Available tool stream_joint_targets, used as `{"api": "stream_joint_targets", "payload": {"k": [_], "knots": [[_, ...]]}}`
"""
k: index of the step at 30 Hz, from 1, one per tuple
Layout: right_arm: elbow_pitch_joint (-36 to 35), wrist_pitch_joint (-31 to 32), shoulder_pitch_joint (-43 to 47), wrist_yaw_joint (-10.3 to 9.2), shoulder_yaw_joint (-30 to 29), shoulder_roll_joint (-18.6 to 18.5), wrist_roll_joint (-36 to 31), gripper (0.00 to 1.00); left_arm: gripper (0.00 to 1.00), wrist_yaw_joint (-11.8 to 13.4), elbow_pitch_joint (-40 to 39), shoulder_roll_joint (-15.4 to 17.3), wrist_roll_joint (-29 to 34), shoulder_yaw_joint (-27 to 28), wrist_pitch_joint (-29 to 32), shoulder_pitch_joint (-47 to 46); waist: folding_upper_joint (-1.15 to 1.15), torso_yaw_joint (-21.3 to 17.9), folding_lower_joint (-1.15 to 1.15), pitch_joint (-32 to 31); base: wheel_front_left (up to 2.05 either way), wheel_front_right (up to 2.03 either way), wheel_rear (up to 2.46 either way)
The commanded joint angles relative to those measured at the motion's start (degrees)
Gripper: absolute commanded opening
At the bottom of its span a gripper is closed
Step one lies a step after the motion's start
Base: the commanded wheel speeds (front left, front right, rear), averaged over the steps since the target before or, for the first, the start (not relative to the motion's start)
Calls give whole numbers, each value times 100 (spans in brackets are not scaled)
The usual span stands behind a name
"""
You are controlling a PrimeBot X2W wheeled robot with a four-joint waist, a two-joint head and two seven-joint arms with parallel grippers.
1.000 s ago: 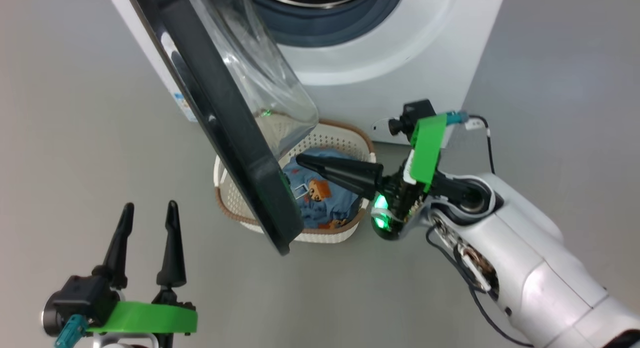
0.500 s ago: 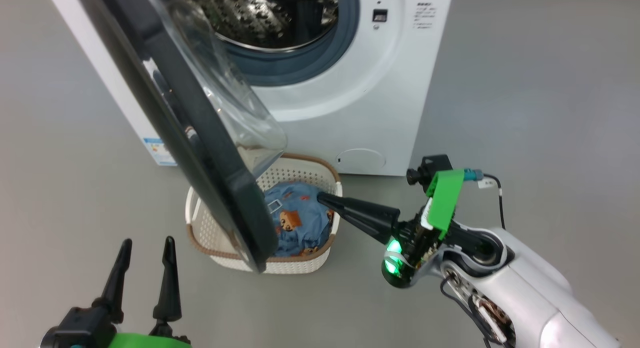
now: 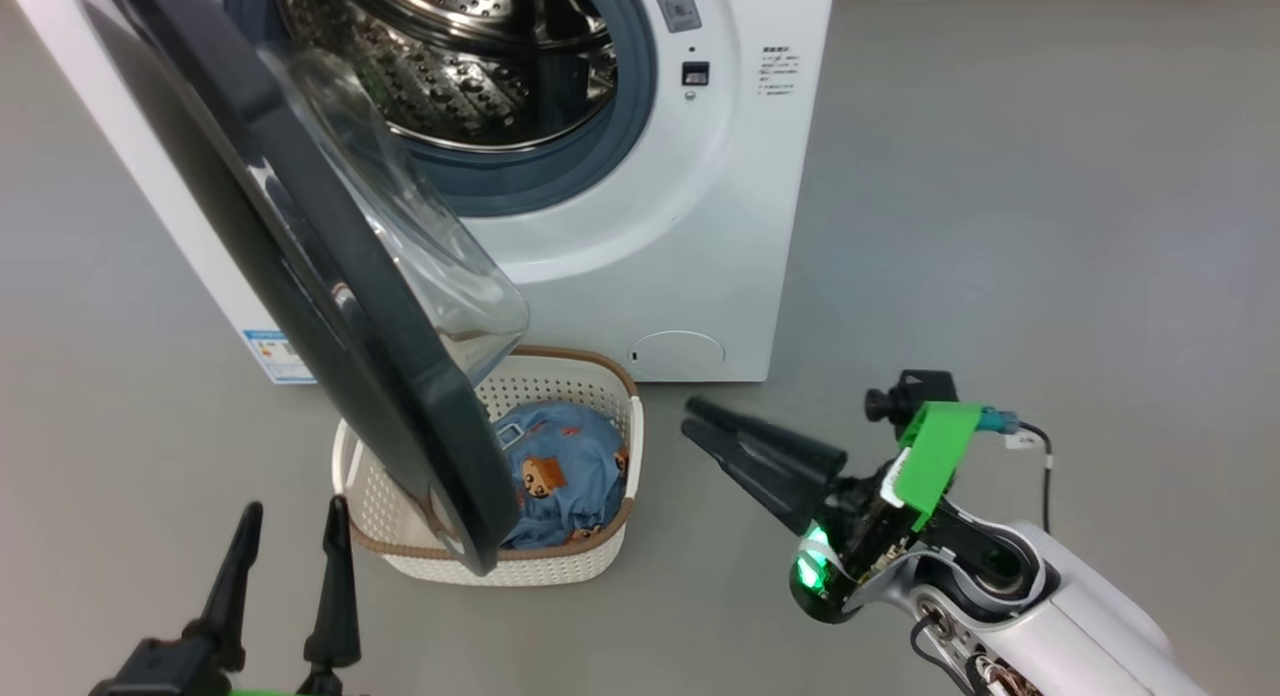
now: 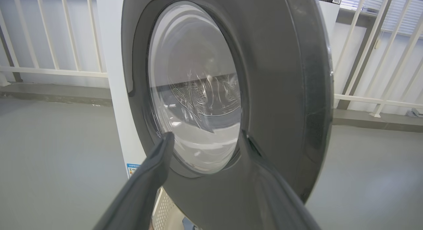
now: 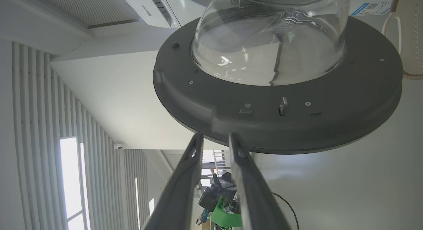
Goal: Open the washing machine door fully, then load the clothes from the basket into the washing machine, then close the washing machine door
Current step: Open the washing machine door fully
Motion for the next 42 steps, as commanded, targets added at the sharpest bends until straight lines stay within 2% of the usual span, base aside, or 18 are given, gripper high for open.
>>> {"api": "stream_joint_targets", "payload": {"k": [1,4,10,16,18,24,27,31,35,36,37,38,42], "knots": [[-173,-112,85,42,-70,9,-72,100,100,-9,-187,96,-16,212,-54,-52,0,-58,0,-39,0,0,0],[-349,-587,247,42,-438,88,-366,100,100,11,-213,96,-47,245,-54,-6,0,-120,0,-61,0,0,0],[-764,-1467,541,42,-1066,274,-1355,100,100,52,-245,96,-119,286,-54,37,0,-246,0,-83,0,0,0],[-969,-2377,692,42,-1475,340,-2588,100,100,90,-247,96,-157,283,-54,62,0,-351,0,-93,0,0,0],[-1009,-2929,747,42,-1641,389,-3108,100,100,100,-257,96,-171,300,-54,54,0,-399,0,-91,0,0,0],[-879,-3854,826,42,-1566,171,-4376,100,100,99,-264,96,-204,330,-54,76,0,-439,0,-135,0,0,0],[-722,-4079,885,42,-1531,0,-5173,100,100,114,-271,96,-214,335,-54,118,0,-453,0,-168,0,0,0],[-553,-4155,1051,42,-1882,31,-6196,100,100,128,-291,96,-212,334,-54,175,0,-456,0,-204,0,0,0],[-667,-4159,1344,42,-2465,205,-7556,100,100,149,-306,96,-200,328,-54,237,0,-450,0,-234,0,0,0],[-667,-4159,1344,42,-2465,205,-7556,100,100,149,-306,96,-200,328,-54,237,0,-450,0,-234,0,0,0],[-757,-4159,1556,42,-2753,367,-8119,100,100,165,-315,96,-186,313,-54,261,0,-437,0,-258,0,0,0],[-757,-4159,1556,42,-2753,367,-8119,100,100,165,-315,96,-186,313,-54,261,0,-437,0,-258,0,0,0],[-959,-4160,1946,42,-3180,647,-8976,100,100,177,-333,96,-159,315,-54,300,0,-425,0,-290,0,0,0]]}}
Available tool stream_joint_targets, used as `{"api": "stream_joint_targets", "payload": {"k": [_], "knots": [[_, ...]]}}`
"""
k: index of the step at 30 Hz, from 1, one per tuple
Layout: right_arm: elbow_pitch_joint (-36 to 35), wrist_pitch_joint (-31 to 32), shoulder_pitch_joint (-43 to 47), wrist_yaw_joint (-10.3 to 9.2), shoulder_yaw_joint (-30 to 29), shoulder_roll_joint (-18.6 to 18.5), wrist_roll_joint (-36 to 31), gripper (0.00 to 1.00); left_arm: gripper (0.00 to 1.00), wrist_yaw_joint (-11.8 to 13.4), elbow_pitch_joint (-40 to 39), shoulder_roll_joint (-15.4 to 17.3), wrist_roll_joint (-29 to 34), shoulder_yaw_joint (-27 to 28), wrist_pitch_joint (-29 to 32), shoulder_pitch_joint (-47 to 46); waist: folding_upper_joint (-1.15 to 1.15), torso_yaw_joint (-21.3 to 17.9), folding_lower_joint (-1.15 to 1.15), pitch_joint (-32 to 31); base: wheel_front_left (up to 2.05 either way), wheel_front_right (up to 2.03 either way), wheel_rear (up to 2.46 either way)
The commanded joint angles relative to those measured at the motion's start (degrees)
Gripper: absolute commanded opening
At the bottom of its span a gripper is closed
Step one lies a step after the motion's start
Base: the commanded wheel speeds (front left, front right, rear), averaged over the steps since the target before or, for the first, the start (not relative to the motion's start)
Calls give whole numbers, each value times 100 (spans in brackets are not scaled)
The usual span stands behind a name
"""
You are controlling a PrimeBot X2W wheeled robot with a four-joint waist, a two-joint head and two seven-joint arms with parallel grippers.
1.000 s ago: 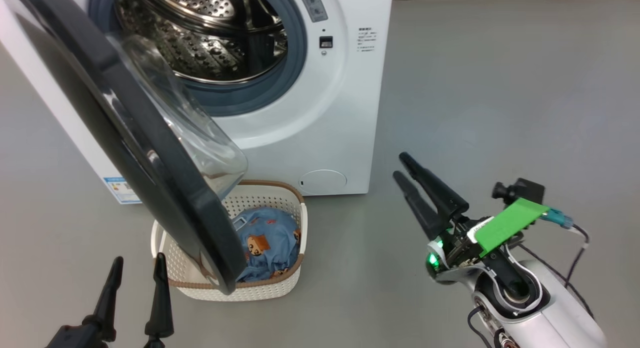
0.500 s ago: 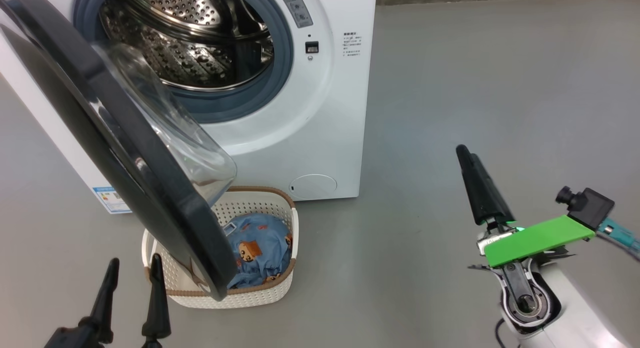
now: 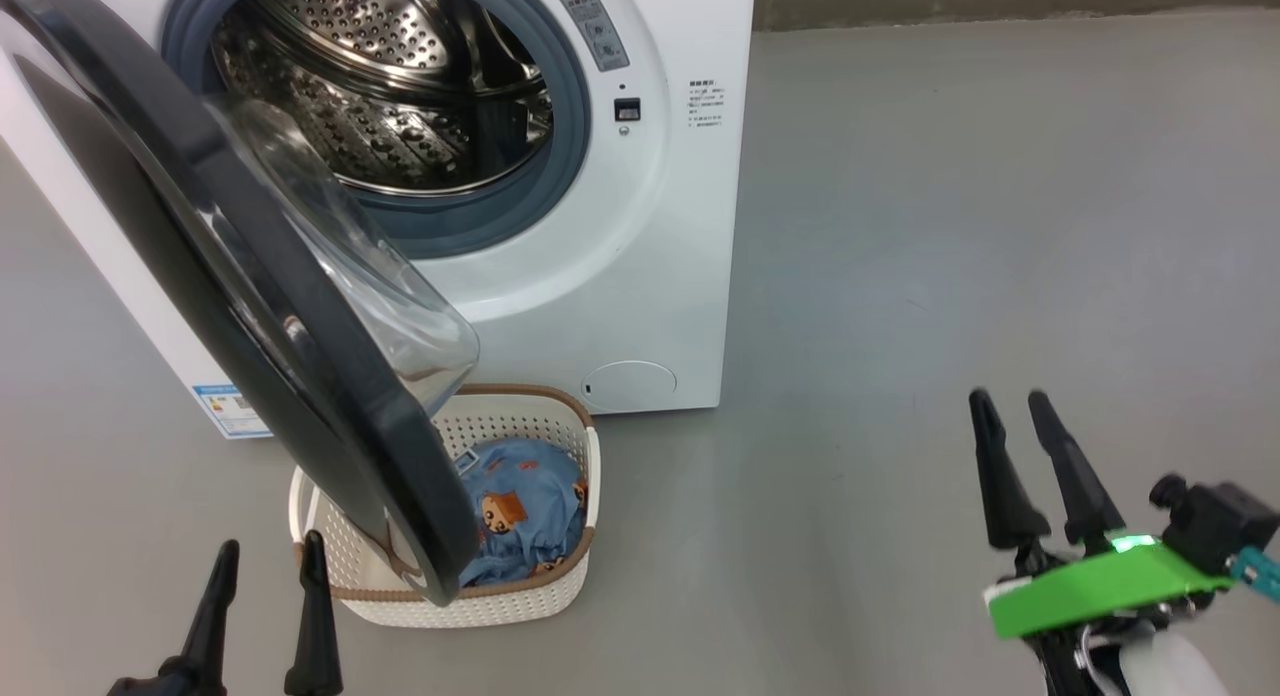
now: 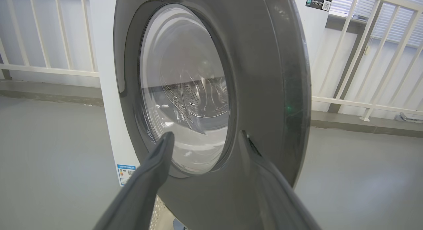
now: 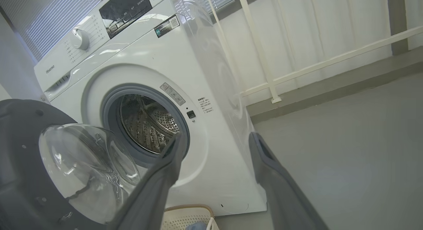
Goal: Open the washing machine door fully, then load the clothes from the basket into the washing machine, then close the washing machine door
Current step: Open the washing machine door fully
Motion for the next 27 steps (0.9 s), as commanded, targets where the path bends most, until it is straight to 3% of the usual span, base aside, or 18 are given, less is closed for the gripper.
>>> {"api": "stream_joint_targets", "payload": {"k": [1,15,27], "knots": [[-242,-68,32,41,48,20,-234,100,100,54,-189,89,19,172,-54,-54,0,7,0,-11,0,0,0],[-570,-68,770,41,-426,259,-2332,100,100,139,-200,89,194,131,-54,35,0,-2,0,-39,0,0,0],[-371,-69,826,41,-602,424,-3033,100,100,58,15,89,542,7,-54,64,0,34,0,-51,0,0,0]]}}
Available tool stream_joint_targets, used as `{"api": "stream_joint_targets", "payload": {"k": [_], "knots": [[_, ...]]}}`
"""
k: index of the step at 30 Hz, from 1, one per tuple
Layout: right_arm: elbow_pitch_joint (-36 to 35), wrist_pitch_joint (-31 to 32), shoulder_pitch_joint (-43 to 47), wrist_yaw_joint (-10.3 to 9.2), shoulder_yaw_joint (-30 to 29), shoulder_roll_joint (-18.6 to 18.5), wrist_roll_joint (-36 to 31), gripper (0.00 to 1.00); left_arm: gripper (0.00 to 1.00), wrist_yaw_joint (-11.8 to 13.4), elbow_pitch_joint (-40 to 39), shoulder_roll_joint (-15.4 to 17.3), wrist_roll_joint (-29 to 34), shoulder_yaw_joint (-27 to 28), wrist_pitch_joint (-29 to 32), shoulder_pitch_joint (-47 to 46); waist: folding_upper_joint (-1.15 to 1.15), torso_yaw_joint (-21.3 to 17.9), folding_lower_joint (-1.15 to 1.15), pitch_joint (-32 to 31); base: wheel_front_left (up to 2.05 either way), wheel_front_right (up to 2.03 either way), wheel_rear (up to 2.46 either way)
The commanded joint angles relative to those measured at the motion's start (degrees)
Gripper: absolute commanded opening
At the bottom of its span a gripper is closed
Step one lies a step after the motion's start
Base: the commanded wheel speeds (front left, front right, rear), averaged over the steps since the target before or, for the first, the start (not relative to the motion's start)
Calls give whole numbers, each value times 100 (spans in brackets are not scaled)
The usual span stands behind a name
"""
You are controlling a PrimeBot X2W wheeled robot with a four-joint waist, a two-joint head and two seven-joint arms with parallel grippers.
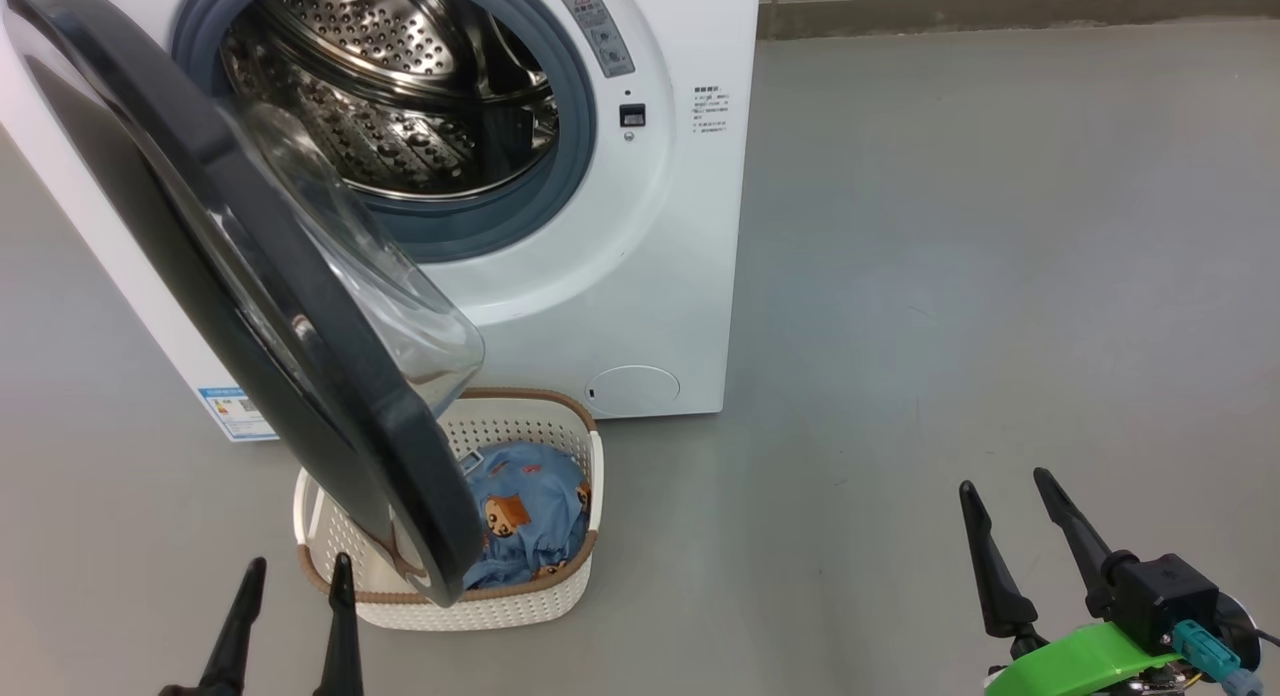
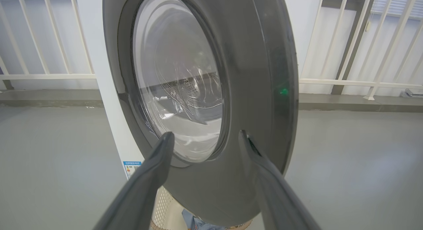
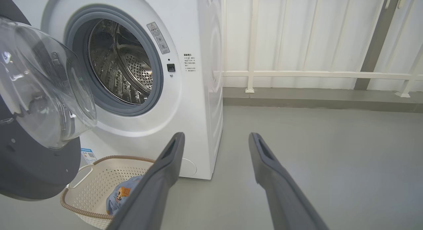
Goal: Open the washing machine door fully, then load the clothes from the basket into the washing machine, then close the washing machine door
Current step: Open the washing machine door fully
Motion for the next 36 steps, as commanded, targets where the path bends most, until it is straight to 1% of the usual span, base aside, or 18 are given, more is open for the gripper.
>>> {"api": "stream_joint_targets", "payload": {"k": [1,8,20,32,33,34,36], "knots": [[-114,-69,-20,36,115,-16,-57,100,100,-30,-67,86,54,169,-54,-46,0,2,0,-2,0,0,0],[10,-69,-47,36,134,18,-100,100,100,-57,121,86,69,158,-54,-62,0,-5,0,-12,0,0,0],[82,-69,-56,36,107,26,-187,100,100,-10,367,86,21,152,-54,-93,0,5,0,-27,0,0,0],[91,-69,-26,36,114,44,-127,100,100,24,292,86,-56,193,-54,-72,0,11,0,-27,0,0,0],[98,-69,-23,36,112,45,-128,100,47,18,286,86,-63,189,-54,-67,0,12,0,-28,0,0,0],[106,-69,-20,36,111,44,-128,100,0,13,267,86,-78,188,-54,-66,0,12,0,-26,0,0,0],[145,-69,-12,36,115,43,-109,100,0,-2,172,86,-181,196,-54,-73,0,15,0,-26,0,0,0]]}}
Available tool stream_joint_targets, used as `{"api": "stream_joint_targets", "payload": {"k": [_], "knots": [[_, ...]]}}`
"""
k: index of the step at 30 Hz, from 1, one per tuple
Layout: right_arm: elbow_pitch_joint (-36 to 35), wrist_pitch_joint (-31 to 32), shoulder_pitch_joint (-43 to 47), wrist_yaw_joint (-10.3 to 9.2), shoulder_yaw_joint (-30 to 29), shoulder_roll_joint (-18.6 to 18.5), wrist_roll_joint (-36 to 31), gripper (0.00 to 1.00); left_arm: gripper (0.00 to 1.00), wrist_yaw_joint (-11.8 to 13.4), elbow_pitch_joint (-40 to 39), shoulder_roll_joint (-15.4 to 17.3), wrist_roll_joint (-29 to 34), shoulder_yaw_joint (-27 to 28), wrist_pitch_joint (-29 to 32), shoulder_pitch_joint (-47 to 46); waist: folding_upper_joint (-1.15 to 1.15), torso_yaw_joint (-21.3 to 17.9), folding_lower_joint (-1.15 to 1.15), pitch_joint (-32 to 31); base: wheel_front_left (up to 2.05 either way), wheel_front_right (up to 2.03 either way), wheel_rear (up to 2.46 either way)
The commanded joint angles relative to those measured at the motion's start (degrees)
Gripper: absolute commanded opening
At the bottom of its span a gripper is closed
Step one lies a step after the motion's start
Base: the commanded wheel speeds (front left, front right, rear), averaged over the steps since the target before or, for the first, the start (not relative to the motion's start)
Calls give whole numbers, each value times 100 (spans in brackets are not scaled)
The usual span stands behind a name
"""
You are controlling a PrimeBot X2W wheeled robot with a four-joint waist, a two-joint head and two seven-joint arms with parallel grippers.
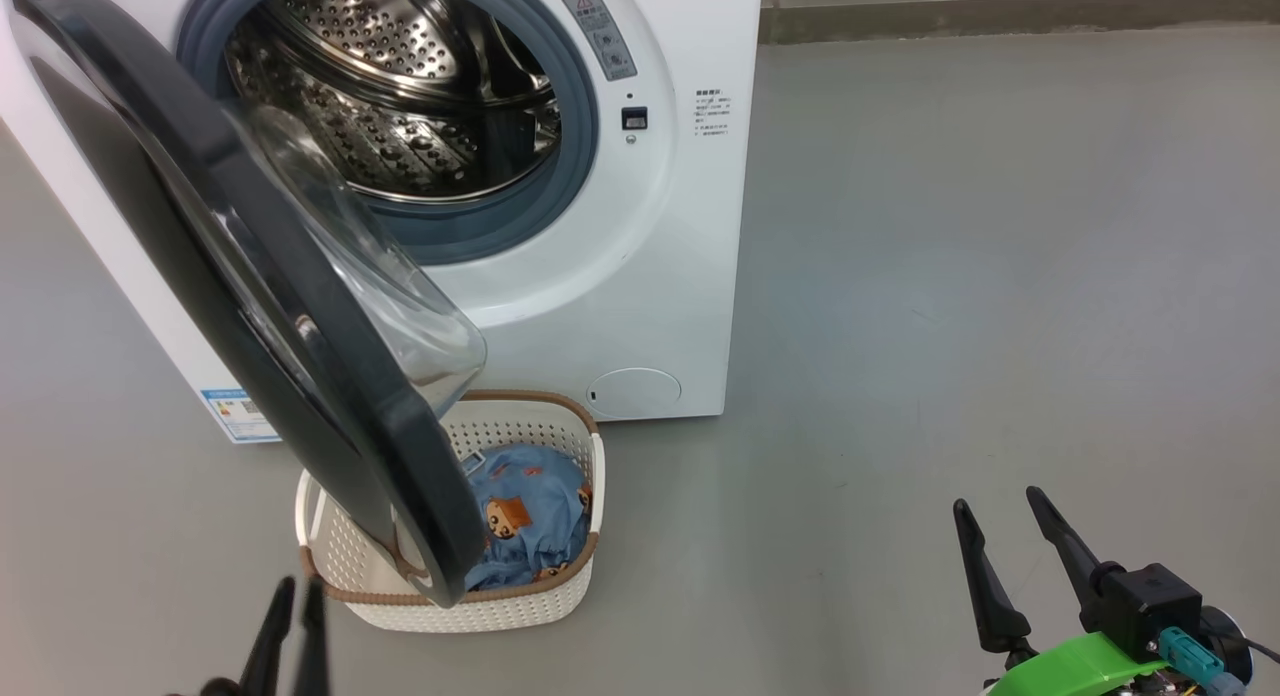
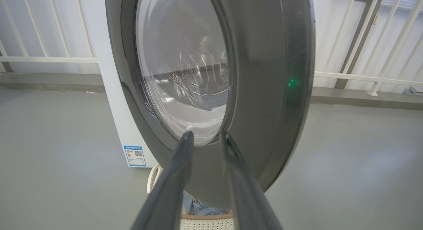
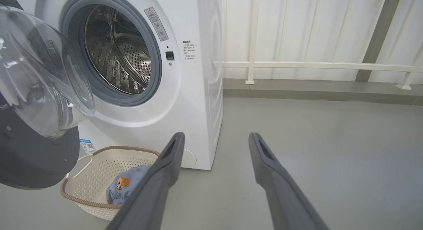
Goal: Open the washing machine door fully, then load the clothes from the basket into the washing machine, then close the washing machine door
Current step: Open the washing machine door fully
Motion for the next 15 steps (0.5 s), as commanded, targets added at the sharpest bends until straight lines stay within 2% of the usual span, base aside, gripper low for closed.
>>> {"api": "stream_joint_targets", "payload": {"k": [1,9,15], "knots": [[-102,-69,-18,36,131,-11,-5,100,0,31,-321,86,-96,228,-55,-102,0,4,0,3,0,0,0],[-17,-69,-38,36,190,-64,95,100,0,45,-1471,86,-110,512,-55,-244,0,-2,0,-5,0,0,0],[-17,-69,-54,36,174,-89,130,100,0,-110,-2549,86,-62,478,-55,-599,0,-6,0,-5,0,0,0]]}}
